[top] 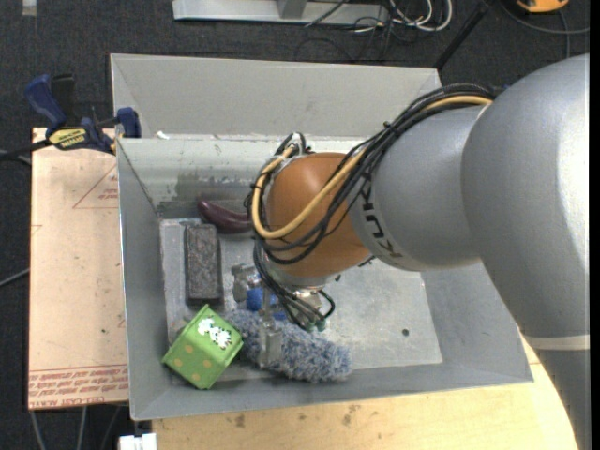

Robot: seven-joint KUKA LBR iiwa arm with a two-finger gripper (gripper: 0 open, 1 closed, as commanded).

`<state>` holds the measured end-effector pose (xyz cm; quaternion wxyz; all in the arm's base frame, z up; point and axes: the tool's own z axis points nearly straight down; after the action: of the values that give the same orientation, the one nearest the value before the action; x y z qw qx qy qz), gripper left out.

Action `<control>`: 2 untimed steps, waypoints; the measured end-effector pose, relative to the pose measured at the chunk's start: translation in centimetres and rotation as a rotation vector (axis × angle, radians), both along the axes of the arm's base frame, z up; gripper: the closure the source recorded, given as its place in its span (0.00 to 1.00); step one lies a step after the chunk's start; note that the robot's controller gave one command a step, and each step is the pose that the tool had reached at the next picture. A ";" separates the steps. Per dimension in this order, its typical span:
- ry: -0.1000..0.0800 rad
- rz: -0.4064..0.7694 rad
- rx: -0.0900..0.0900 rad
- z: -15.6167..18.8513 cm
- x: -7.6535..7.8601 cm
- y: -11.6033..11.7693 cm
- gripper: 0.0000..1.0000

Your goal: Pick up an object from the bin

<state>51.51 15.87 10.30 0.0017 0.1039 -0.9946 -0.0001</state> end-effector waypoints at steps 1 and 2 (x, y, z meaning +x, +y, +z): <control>-0.005 0.241 0.004 -0.5 1.7 -0.8 0.00; 0.002 0.186 0.003 2.9 1.0 -4.9 0.00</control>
Offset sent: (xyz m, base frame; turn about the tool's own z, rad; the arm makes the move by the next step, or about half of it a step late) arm 0.0061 -0.0736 0.0552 -0.1745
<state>52.48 10.98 13.19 0.0024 0.1956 -0.9807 -0.0013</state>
